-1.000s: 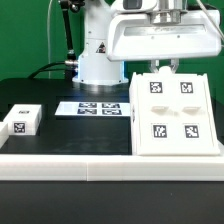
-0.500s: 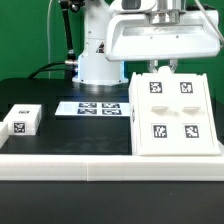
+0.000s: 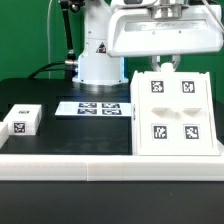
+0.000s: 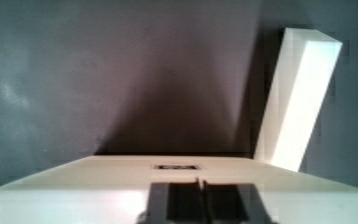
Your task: Assemble cabinet
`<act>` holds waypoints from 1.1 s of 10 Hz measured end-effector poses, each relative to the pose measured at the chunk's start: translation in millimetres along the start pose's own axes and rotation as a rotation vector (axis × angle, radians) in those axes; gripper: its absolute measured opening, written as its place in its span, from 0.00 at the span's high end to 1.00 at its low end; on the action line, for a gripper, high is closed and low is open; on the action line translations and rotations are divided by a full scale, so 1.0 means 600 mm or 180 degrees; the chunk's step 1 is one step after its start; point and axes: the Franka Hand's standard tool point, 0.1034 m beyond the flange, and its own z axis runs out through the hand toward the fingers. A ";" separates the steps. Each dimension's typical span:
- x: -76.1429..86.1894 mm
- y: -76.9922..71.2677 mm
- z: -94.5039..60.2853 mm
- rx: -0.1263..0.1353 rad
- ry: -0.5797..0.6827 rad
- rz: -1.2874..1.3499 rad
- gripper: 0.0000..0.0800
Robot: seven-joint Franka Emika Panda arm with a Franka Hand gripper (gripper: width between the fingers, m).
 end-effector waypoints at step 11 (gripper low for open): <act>0.039 0.005 -0.022 0.0051 -0.0126 0.0008 0.99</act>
Offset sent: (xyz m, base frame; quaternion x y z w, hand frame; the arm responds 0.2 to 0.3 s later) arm 0.0152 -0.0063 0.0172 -0.0003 -0.0133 -0.0138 0.9998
